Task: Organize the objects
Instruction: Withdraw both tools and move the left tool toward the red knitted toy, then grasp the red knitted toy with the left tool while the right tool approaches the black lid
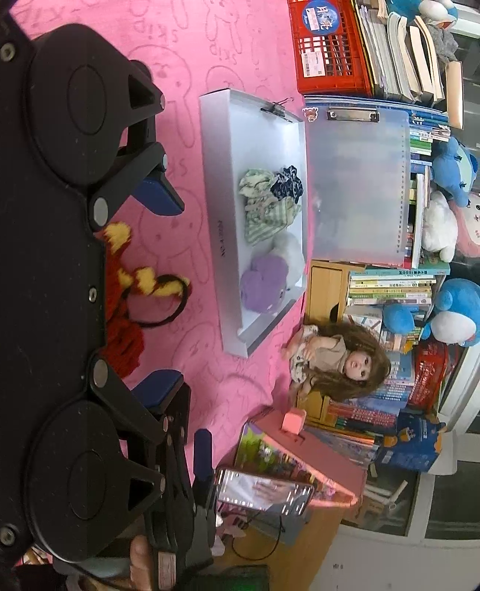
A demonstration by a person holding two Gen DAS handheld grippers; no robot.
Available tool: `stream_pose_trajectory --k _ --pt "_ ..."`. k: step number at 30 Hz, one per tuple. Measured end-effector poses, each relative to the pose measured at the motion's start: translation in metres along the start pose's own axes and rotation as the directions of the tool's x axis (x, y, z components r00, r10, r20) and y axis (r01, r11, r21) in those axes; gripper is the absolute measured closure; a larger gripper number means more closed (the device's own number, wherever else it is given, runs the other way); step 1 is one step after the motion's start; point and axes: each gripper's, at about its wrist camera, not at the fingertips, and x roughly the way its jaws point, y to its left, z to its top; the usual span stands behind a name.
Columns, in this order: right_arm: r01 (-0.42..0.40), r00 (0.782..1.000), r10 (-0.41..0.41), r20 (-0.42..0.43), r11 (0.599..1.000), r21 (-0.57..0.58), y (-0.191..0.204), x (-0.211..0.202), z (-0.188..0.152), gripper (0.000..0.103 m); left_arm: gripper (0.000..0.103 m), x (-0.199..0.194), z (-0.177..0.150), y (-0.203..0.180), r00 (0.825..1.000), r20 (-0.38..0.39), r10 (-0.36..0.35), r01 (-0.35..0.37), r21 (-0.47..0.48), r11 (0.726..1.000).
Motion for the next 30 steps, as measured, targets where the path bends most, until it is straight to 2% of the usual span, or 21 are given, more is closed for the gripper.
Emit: stream_pose_trajectory --k 7,16,21,30 --pt "0.030 1.000 -0.030 0.006 0.999 -0.022 0.001 -0.008 -0.013 0.009 0.013 -0.015 -0.017 -0.018 1.000 0.010 0.002 -0.002 0.005 1.000" --pt "0.053 0.999 -0.052 0.014 0.998 -0.039 0.002 -0.011 -0.025 0.009 0.010 -0.017 -0.033 -0.033 0.998 0.018 0.056 -0.057 0.035 0.998" --pt "0.059 0.998 -0.058 0.028 0.996 -0.062 0.004 -0.013 -0.029 0.009 0.010 -0.013 -0.034 -0.033 0.997 0.011 0.077 -0.077 0.016 0.997" --pt "0.055 0.998 -0.055 0.022 0.998 -0.031 0.001 -0.013 -0.033 0.009 0.010 -0.005 -0.036 -0.033 0.995 -0.009 0.095 -0.095 -0.017 0.995"
